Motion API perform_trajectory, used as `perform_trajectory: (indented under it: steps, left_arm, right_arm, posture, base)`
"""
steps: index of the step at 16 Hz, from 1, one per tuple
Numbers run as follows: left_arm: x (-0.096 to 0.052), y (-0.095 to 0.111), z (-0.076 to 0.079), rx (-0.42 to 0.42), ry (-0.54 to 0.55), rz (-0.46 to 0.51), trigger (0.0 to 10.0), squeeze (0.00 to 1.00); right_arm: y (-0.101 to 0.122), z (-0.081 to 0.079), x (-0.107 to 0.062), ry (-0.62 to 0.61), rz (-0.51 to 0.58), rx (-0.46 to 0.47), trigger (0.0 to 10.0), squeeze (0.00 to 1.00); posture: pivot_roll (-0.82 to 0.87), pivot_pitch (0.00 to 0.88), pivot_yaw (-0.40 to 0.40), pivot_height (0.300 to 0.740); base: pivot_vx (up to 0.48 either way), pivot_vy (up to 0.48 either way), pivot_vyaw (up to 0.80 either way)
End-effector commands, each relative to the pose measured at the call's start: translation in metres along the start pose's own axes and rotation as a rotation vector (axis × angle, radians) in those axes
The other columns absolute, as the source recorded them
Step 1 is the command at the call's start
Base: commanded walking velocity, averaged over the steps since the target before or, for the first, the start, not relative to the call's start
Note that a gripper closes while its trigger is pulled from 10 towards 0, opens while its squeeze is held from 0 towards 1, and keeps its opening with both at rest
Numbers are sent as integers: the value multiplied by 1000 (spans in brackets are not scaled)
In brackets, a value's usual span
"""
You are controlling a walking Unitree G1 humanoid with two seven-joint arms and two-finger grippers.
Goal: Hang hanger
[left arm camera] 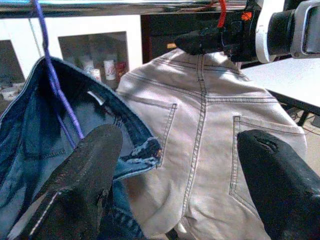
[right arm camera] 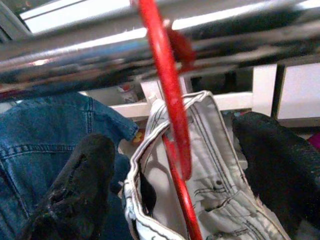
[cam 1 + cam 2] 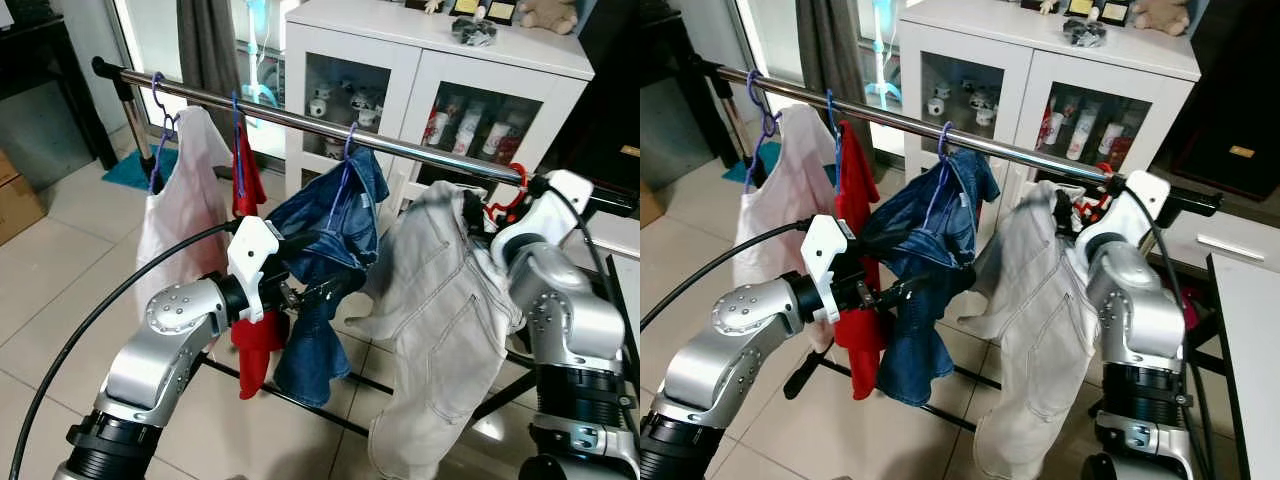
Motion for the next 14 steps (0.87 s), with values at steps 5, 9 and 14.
perform_trajectory:
  steps: [5, 9, 14]
  left_arm:
    - [2, 1, 1, 11, -9, -10, 10000, 0]
    - [2, 1, 0, 13, -14, -13, 10000, 0]
    - [2, 0, 0, 13, -18, -16, 10000, 0]
  right_arm:
    - [-1, 16, 5, -105, -1, 71, 9725, 0]
    - [-3, 18, 5, -130, 3, 98, 4235, 0]
    - [-6, 18, 5, -138, 5, 97, 2275, 0]
  posture:
    - [-70, 0, -56, 740]
    - [-74, 0, -48, 740]
    - [-72, 0, -42, 740]
  base:
    - [0, 0, 0]
    - [0, 0, 0]
    - [0, 0, 0]
Point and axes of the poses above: a point about 5 cm out from each wrist's last joint towards the gripper, its own x axis pointing out of the wrist towards the gripper, its own y axis along the axis of the wrist's last joint, z = x × y, the point moved 3 cm from there along x, pointing out of the wrist towards the gripper, and after that the axes turned 9 degrees about -x, right-handed, at the moved point
